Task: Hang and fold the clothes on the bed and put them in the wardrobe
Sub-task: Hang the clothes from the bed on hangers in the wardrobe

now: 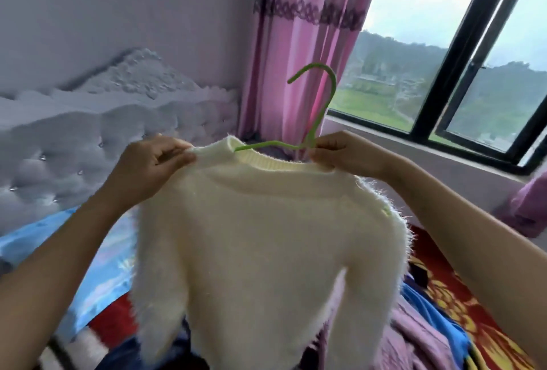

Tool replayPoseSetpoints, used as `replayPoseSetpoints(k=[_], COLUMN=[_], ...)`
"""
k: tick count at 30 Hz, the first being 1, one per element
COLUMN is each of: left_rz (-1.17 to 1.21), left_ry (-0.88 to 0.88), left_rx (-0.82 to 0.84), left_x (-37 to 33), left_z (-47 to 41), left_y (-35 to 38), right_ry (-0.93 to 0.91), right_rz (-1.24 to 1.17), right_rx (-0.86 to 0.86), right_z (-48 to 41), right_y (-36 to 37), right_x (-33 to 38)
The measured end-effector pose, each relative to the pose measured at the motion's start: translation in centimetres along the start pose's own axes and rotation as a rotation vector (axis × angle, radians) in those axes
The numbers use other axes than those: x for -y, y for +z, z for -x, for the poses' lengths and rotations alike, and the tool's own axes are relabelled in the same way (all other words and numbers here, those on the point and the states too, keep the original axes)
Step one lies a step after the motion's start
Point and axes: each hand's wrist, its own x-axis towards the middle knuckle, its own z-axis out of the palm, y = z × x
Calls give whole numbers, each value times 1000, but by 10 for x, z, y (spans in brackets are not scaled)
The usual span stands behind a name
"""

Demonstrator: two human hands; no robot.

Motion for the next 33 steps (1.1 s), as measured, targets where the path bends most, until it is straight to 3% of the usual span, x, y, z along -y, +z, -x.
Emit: replayPoseSetpoints(k=[6, 10, 20, 26, 33], left_rz=[-112, -190, -584, -811, -964], left_ry=[-214, -353, -822, -857, -945], left_rx=[-73, -224, -545, -789, -878], left_x=[20, 9, -96, -143, -162], left_z=[63, 128, 327, 395, 456], left_y=[-82, -144, -278, -322, -378], right_ry=[-232, -420, -971, -1181, -1259], right_rz=[0, -43, -144, -180, -290], right_rx=[93, 187, 528, 607, 662], right_z=[-52, -76, -38, 0, 32], right_y=[53, 96, 233, 278, 324], right_x=[58, 115, 303, 386, 484])
